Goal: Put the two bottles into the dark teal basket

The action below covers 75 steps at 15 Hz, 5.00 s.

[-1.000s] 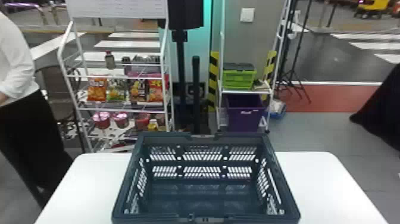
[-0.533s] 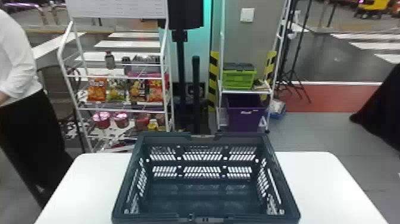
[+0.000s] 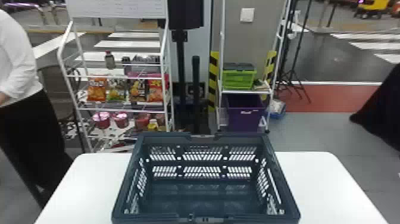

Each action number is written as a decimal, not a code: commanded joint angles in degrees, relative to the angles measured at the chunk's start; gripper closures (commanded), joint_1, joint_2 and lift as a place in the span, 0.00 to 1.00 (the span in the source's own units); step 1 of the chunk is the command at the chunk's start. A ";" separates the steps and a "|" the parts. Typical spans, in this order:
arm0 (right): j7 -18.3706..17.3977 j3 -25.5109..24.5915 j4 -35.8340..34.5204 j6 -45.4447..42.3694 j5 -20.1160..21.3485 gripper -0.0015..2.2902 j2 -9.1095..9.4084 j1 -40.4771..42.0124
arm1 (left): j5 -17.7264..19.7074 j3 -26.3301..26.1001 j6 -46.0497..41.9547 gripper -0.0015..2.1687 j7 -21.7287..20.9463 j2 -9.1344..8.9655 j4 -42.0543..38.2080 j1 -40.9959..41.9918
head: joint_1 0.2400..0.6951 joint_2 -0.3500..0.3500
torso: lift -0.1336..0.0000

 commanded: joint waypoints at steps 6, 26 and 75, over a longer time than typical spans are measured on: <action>-2.11 6.58 -10.38 36.04 3.99 0.72 0.05 -17.97 | 0.09 0.23 -3.06 0.99 -1.06 0.15 1.38 1.02 | 0.57 0.50 | 1.00; -12.74 21.79 24.51 97.92 -3.57 0.72 0.05 -79.23 | 4.49 0.93 -2.00 0.99 -2.56 0.06 6.04 -3.37 | 0.57 0.50 | 1.00; 6.42 -2.03 22.31 -22.85 -11.39 0.03 -1.58 0.83 | -5.36 -5.22 71.65 0.99 1.92 -3.01 -35.97 -29.04 | 0.57 0.50 | 1.00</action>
